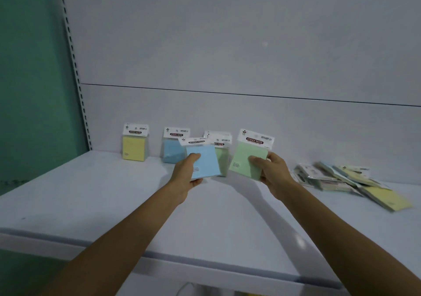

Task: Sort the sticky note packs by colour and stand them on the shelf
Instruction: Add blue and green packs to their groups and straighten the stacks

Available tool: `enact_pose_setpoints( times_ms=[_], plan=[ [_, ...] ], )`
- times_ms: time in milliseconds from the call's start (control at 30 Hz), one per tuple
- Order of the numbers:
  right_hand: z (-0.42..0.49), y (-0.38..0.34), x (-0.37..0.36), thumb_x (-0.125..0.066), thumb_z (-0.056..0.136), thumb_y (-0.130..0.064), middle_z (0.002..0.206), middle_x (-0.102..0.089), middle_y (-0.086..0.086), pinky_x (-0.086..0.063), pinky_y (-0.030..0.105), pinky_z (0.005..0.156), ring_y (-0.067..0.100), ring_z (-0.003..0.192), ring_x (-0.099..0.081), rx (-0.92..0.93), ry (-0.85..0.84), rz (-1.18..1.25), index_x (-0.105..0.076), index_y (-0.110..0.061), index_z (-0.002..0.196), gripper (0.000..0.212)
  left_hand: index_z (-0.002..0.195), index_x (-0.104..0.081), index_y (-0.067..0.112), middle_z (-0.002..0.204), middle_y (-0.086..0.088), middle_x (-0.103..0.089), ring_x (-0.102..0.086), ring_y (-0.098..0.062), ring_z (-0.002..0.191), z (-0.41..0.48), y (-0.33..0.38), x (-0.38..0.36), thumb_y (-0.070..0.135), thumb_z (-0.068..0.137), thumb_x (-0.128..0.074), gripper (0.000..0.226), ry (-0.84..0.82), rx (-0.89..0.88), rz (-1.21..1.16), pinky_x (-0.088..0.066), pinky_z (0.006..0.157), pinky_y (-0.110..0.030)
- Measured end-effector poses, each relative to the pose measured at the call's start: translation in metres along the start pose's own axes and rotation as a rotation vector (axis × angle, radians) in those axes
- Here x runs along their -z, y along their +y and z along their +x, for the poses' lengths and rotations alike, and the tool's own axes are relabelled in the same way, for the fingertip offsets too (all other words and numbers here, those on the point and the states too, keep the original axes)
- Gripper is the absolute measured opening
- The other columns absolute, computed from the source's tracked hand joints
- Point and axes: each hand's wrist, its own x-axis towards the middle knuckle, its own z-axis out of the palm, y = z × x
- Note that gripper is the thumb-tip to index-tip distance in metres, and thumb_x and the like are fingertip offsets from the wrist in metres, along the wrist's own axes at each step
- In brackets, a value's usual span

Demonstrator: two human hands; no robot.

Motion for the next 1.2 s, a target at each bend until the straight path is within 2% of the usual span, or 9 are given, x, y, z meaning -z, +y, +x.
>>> enact_pose_setpoints(
  times_ms=[133, 333, 500, 567, 667, 800, 933, 1067, 1200],
  plan=[
    [-0.007, 0.009, -0.037, -0.065, 0.084, -0.003, 0.101, -0.067, 0.011, -0.057, 0.038, 0.072, 0.025, 0.085, -0.066, 0.038, -0.005, -0.022, -0.055, -0.008, 0.103, 0.022, 0.085, -0.059, 0.020, 0.081, -0.003, -0.059, -0.055, -0.014, 0.072, 0.017, 0.009, 0.036, 0.019, 0.089, -0.059, 0.004, -0.086, -0.050, 0.095, -0.047, 0.062, -0.025],
    [-0.006, 0.031, -0.083, -0.065, 0.081, 0.002, 0.099, -0.065, 0.019, -0.055, 0.046, 0.078, 0.032, 0.087, -0.063, 0.062, 0.076, -0.183, -0.057, -0.010, 0.086, 0.016, 0.092, -0.060, 0.023, 0.086, 0.000, -0.062, -0.058, -0.011, 0.075, 0.040, 0.015, 0.083, 0.015, 0.089, -0.059, 0.008, -0.174, -0.098, 0.203, -0.048, 0.062, -0.023],
    [0.012, 0.039, -0.102, -0.054, 0.083, 0.006, 0.113, -0.061, 0.019, -0.049, 0.036, 0.079, 0.027, 0.093, -0.057, 0.031, 0.204, -0.338, -0.056, -0.007, 0.104, 0.024, 0.094, -0.061, 0.018, 0.090, -0.003, -0.061, -0.057, -0.016, 0.079, 0.059, 0.025, 0.104, 0.002, 0.087, -0.052, 0.019, -0.240, -0.146, 0.319, -0.047, 0.067, -0.025],
    [0.017, 0.039, -0.104, -0.056, 0.085, -0.003, 0.112, -0.060, 0.013, -0.048, 0.034, 0.078, 0.026, 0.094, -0.056, 0.107, 0.283, -0.599, -0.054, -0.008, 0.109, 0.025, 0.101, -0.060, 0.015, 0.094, -0.005, -0.062, -0.057, -0.017, 0.079, 0.067, 0.027, 0.109, -0.003, 0.086, -0.053, 0.025, -0.274, -0.194, 0.378, -0.046, 0.067, -0.024],
    [0.020, 0.043, -0.104, -0.059, 0.085, -0.016, 0.116, -0.054, 0.011, -0.050, 0.044, 0.084, 0.029, 0.104, -0.055, 0.227, 0.371, -0.898, -0.048, -0.015, 0.120, 0.036, 0.107, -0.058, 0.014, 0.100, -0.006, -0.063, -0.059, -0.018, 0.085, 0.080, 0.024, 0.114, -0.004, 0.084, -0.058, 0.029, -0.311, -0.219, 0.432, -0.048, 0.073, -0.026],
    [0.022, 0.059, -0.105, -0.061, 0.087, -0.028, 0.128, -0.049, 0.010, -0.045, 0.043, 0.092, 0.028, 0.119, -0.048, 0.204, 0.427, -0.866, -0.039, -0.016, 0.132, 0.052, 0.104, -0.060, 0.012, 0.104, -0.006, -0.065, -0.061, -0.022, 0.096, 0.102, 0.010, 0.116, 0.002, 0.082, -0.066, 0.025, -0.330, -0.253, 0.559, -0.048, 0.085, -0.033],
    [0.023, 0.068, -0.103, -0.058, 0.087, -0.033, 0.121, -0.059, 0.004, -0.045, 0.039, 0.090, 0.023, 0.107, -0.056, 0.135, 0.377, -0.782, -0.044, -0.020, 0.127, 0.044, 0.111, -0.062, 0.011, 0.108, -0.005, -0.069, -0.064, -0.024, 0.096, 0.124, -0.001, 0.115, 0.020, 0.082, -0.069, 0.031, -0.306, -0.379, 0.840, -0.052, 0.084, -0.036],
    [0.022, 0.068, -0.104, -0.063, 0.076, -0.041, 0.113, -0.061, -0.003, -0.046, 0.043, 0.093, 0.022, 0.104, -0.058, 0.137, 0.341, -0.778, -0.045, -0.026, 0.122, 0.051, 0.106, -0.059, 0.020, 0.093, 0.003, -0.067, -0.063, -0.021, 0.086, 0.140, 0.011, 0.114, 0.039, 0.079, -0.069, 0.034, -0.207, -0.504, 1.117, -0.052, 0.074, -0.034],
    [0.025, 0.068, -0.104, -0.065, 0.080, -0.040, 0.110, -0.060, -0.003, -0.043, 0.045, 0.096, 0.023, 0.105, -0.058, 0.130, 0.341, -0.813, -0.044, -0.025, 0.123, 0.050, 0.099, -0.060, 0.019, 0.090, 0.005, -0.068, -0.064, -0.018, 0.083, 0.158, 0.016, 0.116, 0.039, 0.069, -0.080, 0.042, -0.110, -0.530, 1.033, -0.053, 0.074, -0.038]
  ],
)
